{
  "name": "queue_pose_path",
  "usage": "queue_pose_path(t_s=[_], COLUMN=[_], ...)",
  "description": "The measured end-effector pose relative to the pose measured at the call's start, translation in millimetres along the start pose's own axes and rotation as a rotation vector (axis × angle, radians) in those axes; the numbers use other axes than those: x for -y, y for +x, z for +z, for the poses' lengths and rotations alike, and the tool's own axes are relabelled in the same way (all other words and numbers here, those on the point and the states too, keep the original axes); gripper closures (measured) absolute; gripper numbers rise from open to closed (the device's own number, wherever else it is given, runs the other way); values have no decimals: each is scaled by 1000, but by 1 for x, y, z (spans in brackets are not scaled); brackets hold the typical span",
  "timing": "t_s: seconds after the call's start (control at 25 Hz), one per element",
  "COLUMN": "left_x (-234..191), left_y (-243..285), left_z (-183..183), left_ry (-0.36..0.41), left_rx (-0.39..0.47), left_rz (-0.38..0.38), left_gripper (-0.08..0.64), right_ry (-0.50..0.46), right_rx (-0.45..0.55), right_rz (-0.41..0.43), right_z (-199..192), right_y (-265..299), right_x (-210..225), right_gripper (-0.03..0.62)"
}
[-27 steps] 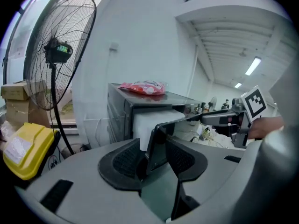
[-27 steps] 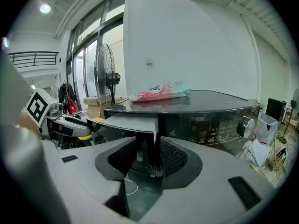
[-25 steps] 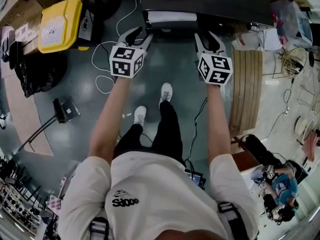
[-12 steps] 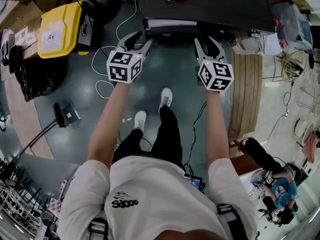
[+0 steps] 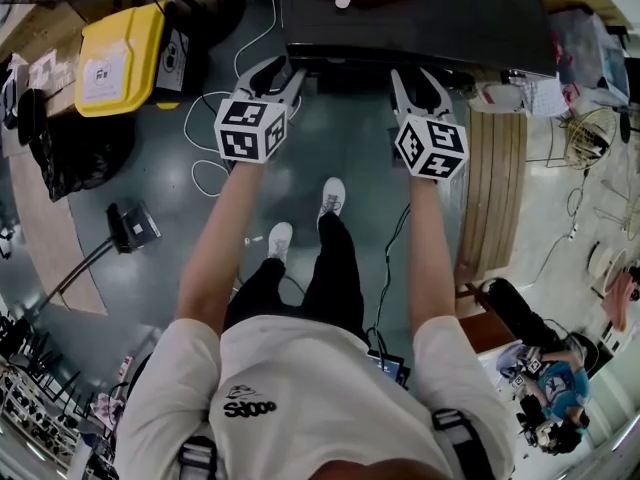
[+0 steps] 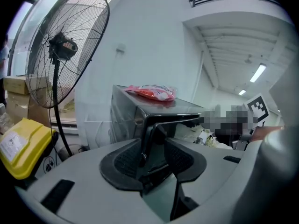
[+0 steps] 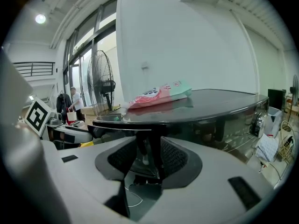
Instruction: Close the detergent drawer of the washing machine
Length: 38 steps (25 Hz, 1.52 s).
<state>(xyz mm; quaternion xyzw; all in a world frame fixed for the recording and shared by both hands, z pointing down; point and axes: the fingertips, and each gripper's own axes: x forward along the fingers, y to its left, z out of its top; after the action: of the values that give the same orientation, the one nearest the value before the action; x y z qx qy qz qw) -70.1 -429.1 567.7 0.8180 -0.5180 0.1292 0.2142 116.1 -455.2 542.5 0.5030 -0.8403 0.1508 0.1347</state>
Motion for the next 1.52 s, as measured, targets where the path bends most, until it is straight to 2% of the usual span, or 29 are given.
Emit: queue_pose_path(t_s=[0.76,1.08,1.32,1.52], left_x=[-2,-5,-7,-9], left_y=[7,9,11,12], left_z=[1,1,2,1], left_ry=[-32,-32,-40,-70], left_rx=[25,21,29,38], left_rz=[-1,-4,-5,-11], left_gripper=[399,381,379,368], right_ry=[34,49,105,110], right_rx=[2,-28,-54,-50], right_rz=[4,-33,-33,-54], right_z=[0,0,-2,-2], right_y=[7,9,12,13], right_x=[4,8,9,10], right_gripper=[440,408,407,407])
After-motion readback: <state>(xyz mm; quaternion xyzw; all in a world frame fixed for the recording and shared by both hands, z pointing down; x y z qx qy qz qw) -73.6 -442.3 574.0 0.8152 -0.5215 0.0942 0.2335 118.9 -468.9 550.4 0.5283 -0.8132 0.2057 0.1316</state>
